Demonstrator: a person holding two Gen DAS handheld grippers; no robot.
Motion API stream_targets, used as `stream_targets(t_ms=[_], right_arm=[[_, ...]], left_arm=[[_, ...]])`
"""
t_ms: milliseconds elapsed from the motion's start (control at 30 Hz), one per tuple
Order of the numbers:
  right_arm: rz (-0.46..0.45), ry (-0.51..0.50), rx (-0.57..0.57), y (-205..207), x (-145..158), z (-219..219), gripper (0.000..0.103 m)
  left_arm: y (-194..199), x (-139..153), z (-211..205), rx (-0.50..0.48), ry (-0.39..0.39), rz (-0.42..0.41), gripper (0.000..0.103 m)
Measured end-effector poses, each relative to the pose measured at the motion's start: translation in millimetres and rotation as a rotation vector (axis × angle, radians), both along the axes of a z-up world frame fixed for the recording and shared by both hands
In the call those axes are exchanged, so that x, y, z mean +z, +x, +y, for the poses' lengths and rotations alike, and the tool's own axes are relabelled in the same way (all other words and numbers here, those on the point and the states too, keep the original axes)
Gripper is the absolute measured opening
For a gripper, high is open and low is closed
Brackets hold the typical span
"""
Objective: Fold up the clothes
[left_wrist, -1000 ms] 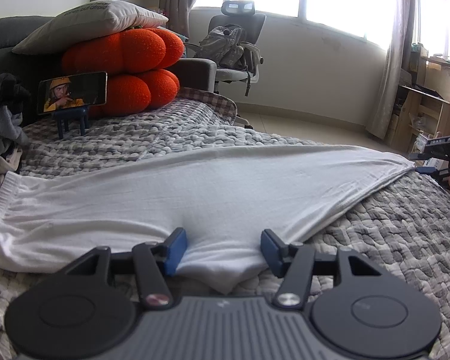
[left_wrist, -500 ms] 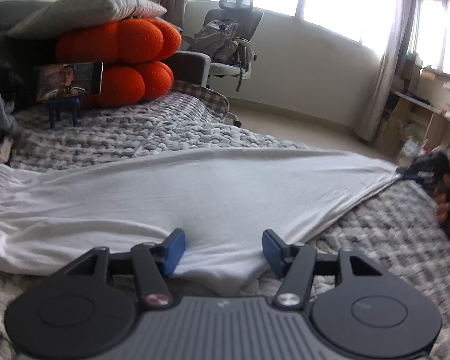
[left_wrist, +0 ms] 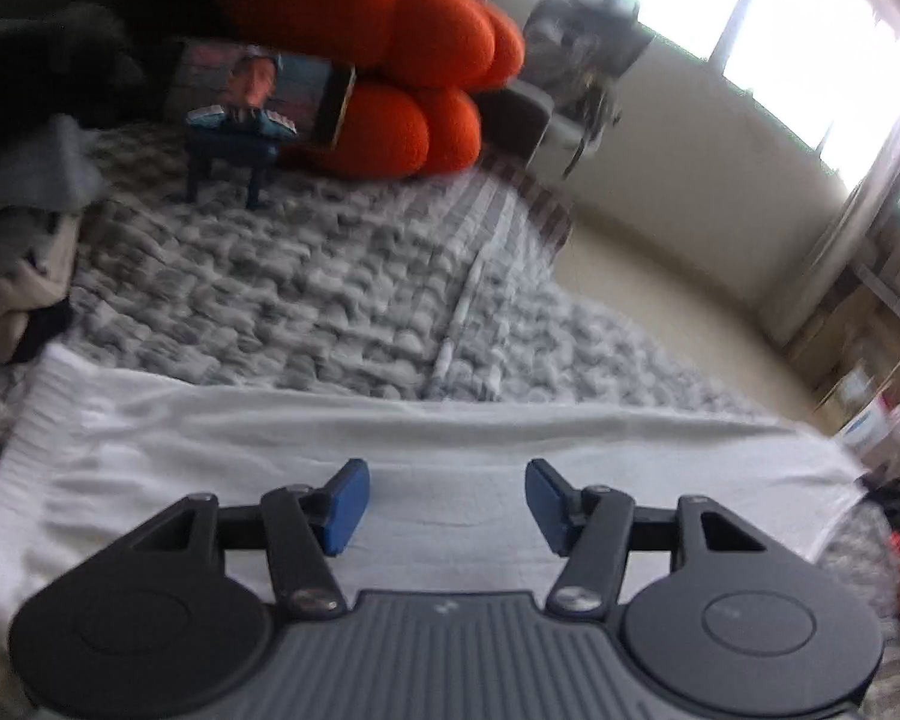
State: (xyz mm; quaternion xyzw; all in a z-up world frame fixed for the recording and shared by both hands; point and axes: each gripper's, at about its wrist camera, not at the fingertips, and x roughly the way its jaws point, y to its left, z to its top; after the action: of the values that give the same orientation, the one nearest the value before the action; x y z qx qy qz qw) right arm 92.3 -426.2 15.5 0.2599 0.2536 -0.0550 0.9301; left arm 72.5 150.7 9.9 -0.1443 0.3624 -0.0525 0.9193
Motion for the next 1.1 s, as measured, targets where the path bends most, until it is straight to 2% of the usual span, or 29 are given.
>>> stream_targets(t_ms=[100, 133, 367, 467, 633, 767, 833, 967, 1100], right_arm=[[-0.001, 0.002, -0.001, 0.1, -0.4, 1.2, 0.019], [-0.001, -0.001, -0.001, 0.0, -0.5, 1.5, 0.019], [-0.001, -0.004, -0.001, -0.5, -0.1, 3.0, 0.019], [-0.004, 0.002, 0.000, -0.9, -0.8, 2.6, 0.019], [-0.011, 0.006, -0.003, -3.0, -1.0, 1.7, 0.020], [-0.042, -0.064, 0.003, -12.2, 5.5, 20.7, 0.040], [-0.059, -0.112, 0.010, -17.6, 9.8, 33.4, 0.040], [-0.094, -0.208, 0.023, -28.3, 18.3, 58.7, 0.040], [-0.128, -0.303, 0.036, -38.9, 26.7, 84.2, 0.040]], left_arm=[[12.8, 3.1, -15.0, -0.005, 0.097, -0.012, 0.060], [17.4, 5.6, -17.5, -0.005, 0.106, -0.011, 0.060], [48.9, 8.5, -9.9, 0.087, 0.094, 0.055, 0.060], [46.1, 13.3, 0.5, 0.120, 0.092, 0.046, 0.060], [10.4, 34.2, 5.4, 0.130, 0.099, -0.032, 0.060], [-46.9, 47.6, -19.0, 0.080, 0.141, -0.143, 0.060], [-70.8, 45.0, -35.8, 0.035, 0.162, -0.180, 0.061], [-89.9, 28.5, -55.8, -0.036, 0.157, -0.187, 0.061], [-93.5, 7.0, -64.9, -0.072, 0.170, -0.158, 0.061]])
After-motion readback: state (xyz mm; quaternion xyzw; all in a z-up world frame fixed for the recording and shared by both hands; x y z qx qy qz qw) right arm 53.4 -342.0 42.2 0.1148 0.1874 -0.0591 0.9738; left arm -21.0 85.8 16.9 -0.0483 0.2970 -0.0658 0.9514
